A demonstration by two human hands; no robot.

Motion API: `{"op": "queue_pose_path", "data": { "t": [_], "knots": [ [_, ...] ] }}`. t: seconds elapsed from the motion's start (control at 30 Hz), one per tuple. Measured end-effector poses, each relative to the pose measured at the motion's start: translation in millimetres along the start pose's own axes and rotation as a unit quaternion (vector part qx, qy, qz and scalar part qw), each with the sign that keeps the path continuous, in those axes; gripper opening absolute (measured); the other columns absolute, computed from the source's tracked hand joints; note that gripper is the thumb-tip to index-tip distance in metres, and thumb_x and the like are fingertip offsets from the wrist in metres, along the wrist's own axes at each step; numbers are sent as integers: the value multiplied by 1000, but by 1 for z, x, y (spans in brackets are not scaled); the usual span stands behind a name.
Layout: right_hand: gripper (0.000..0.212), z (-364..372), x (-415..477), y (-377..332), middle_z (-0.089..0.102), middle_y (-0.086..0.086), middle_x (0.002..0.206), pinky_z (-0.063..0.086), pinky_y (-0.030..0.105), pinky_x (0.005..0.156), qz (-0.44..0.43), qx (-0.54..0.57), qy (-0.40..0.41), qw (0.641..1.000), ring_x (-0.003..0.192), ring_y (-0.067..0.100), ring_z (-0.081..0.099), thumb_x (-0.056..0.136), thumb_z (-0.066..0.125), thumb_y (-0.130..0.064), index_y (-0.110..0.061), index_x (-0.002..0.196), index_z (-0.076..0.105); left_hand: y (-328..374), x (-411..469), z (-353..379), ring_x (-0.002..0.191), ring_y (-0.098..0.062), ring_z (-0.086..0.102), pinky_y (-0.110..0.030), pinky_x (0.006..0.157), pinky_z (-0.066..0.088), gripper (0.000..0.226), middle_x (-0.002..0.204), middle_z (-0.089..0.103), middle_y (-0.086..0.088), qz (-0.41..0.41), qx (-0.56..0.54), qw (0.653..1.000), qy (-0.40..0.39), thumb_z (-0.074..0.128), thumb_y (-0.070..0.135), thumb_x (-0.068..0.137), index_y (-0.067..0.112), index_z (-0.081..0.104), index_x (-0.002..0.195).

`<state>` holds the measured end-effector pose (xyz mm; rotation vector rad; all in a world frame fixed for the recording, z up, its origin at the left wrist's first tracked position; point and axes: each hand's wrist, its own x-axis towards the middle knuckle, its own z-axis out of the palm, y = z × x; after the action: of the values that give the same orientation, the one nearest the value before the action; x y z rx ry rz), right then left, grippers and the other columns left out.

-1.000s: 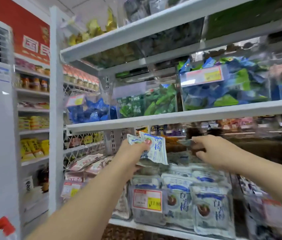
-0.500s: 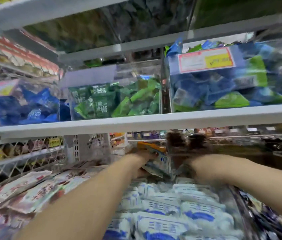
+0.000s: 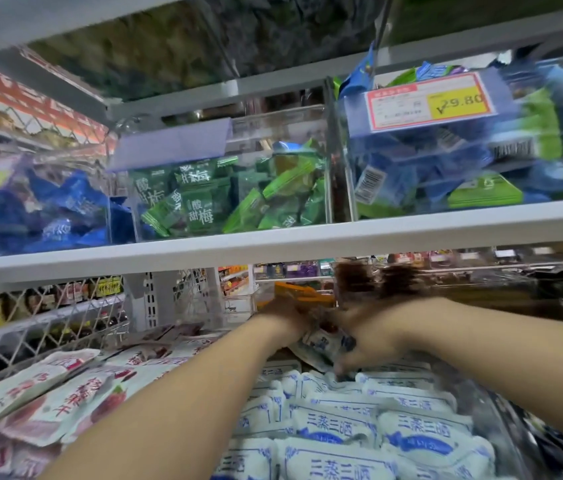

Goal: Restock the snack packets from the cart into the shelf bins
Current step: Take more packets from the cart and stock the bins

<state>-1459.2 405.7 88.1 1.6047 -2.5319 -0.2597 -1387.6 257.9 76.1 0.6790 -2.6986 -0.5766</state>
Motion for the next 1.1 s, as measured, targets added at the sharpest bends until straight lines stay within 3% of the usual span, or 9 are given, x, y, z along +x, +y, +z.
{"op": "queue_pose_path", "data": {
  "t": [0.3, 0.43, 0.53, 0.63, 0.73, 0.83, 0.93, 1.03, 1.1],
  "knots": [
    [73, 13, 14, -7, 46, 9, 149, 42, 42, 109, 5, 62, -95, 994, 128, 31, 49, 99, 46, -51, -30, 158, 7, -30, 8, -3, 103, -26, 64, -26, 74, 47, 26, 126, 63, -10, -15, 110, 992, 53, 49, 16, 103, 10, 66, 122],
    [60, 23, 17, -2, 55, 12, 136, 46, 44, 102, -3, 44, -84, 995, 114, 31, 56, 101, 34, -50, -19, 153, 27, -25, 1, 5, 122, -36, 56, -44, 95, 53, 40, 150, 36, -18, -62, 243, 967, 50, 52, 1, 96, 1, 54, 136],
    [60, 25, 17, 1, 51, 8, 142, 44, 42, 104, -18, 52, -73, 996, 120, 29, 52, 102, 38, -49, -21, 153, 27, -17, -7, 4, 127, -34, 50, -43, 101, 45, 43, 140, 47, -14, -33, 312, 949, 35, 53, 0, 96, 0, 49, 139],
    [65, 25, 20, 2, 37, 7, 157, 37, 40, 111, -18, 53, -89, 994, 136, 29, 43, 103, 38, -51, -21, 158, 19, -17, -9, -2, 115, -26, 58, -30, 84, 44, 32, 130, 59, -8, 26, 265, 961, -77, 46, 23, 105, 15, 56, 135],
    [64, 26, 23, 1, 30, 8, 161, 31, 37, 114, -11, 67, -100, 993, 141, 27, 37, 106, 35, -46, -21, 160, 11, -18, -17, -8, 125, -28, 53, -39, 87, 35, 39, 146, 52, -5, 33, 281, 949, -142, 36, 31, 109, 23, 48, 146],
    [62, 22, 21, 1, 24, 9, 163, 28, 36, 116, -12, 90, -92, 992, 145, 27, 32, 107, 32, -43, -21, 160, 10, -17, -17, -4, 106, -21, 50, -37, 81, 31, 37, 142, 55, -6, 26, 295, 945, -135, 38, 19, 108, 21, 51, 143],
    [70, 20, 12, 4, 17, 7, 166, 22, 41, 122, -17, 88, -78, 993, 150, 27, 24, 103, 30, -58, -24, 161, 7, -12, -25, -5, 120, -26, 55, -35, 83, 34, 36, 140, 56, -5, 30, 274, 955, -107, 41, 19, 107, 21, 52, 141],
    [95, 15, -3, 4, 37, 2, 159, 32, 45, 117, -25, 92, -22, 995, 142, 24, 40, 77, 26, -85, -29, 153, 33, -7, -46, -14, 109, -24, 60, -32, 87, 47, 37, 133, 60, -5, 65, 220, 972, -45, 46, 25, 105, 23, 52, 141],
    [81, 8, -21, -5, 46, -4, 153, 37, 39, 113, -56, 121, 38, 990, 135, 18, 47, 81, 38, -76, -34, 149, 38, -10, -61, -20, 99, -22, 62, -33, 87, 52, 38, 128, 65, -4, 83, 187, 979, 12, 49, 34, 102, 30, 52, 140]
  ]
}}
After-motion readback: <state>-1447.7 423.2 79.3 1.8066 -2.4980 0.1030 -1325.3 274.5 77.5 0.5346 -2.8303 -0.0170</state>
